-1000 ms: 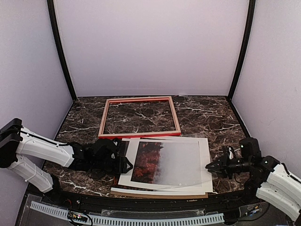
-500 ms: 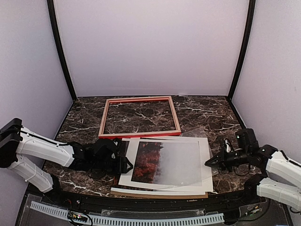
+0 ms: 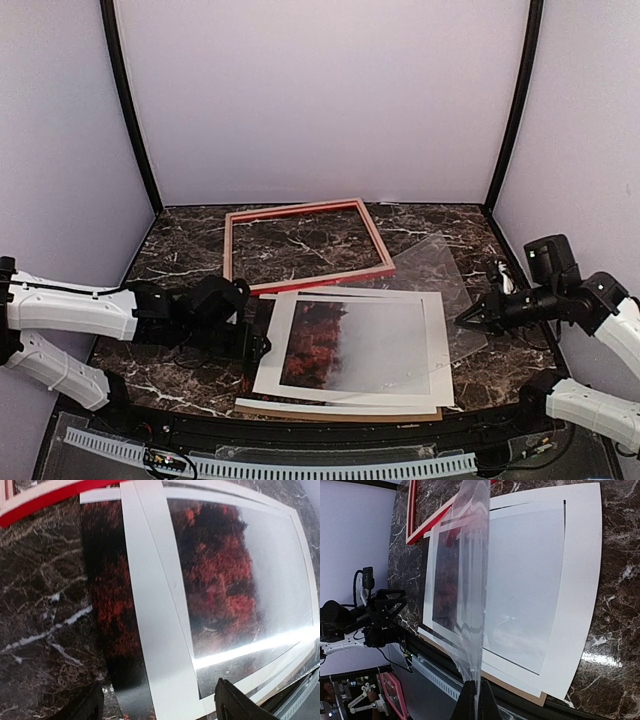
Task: Put the photo into the frame
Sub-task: Pick up the glass panel from the mat board, then move the frame body to the center of the board.
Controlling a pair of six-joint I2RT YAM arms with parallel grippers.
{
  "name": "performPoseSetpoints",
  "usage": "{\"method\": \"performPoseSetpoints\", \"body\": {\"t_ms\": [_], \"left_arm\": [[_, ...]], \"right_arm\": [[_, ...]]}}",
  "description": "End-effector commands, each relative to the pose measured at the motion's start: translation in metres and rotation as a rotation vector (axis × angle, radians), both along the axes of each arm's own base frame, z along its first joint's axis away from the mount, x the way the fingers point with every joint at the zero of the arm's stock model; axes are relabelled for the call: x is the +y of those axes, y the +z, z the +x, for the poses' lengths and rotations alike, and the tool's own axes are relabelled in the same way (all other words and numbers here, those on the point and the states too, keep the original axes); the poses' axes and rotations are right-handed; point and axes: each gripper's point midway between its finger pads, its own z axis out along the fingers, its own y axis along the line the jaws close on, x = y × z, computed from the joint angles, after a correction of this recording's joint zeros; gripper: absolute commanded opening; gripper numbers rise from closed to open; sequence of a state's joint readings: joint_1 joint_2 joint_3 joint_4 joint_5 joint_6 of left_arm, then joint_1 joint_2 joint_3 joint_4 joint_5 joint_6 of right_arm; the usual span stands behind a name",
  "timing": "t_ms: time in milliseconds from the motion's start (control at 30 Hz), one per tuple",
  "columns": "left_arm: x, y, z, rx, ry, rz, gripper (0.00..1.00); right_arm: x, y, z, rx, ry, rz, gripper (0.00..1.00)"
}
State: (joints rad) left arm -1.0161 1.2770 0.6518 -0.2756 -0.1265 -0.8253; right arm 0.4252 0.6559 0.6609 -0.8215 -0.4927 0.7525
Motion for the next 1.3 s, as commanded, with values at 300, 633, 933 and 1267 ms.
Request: {"method": "performPoseSetpoints", "body": {"t_ms": [300, 633, 933, 1267], "left_arm": [[0.026, 0.06, 0.079, -0.118, 0.009, 0.088, 0.8], [0.014, 0.051, 0.129, -0.124, -0.227, 0.241, 0.82], [-0.005, 0.022, 0.178, -0.165, -0.458, 0.403, 0.82], [-0.023, -0.014, 0.211, -0.135, -0.576, 0.422, 0.77]], "right_arm": [[0.022, 0.108, -0.002, -0.241, 0.158, 0.149, 0.0], [0.029, 0.189, 0.041, -0.443, 0.111, 0.169, 0.0], [0.033, 0.246, 0.088, -0.548, 0.066, 0.25, 0.0], [0.03, 0.29, 0.101, -0.603, 0.072, 0.286, 0.0]]}}
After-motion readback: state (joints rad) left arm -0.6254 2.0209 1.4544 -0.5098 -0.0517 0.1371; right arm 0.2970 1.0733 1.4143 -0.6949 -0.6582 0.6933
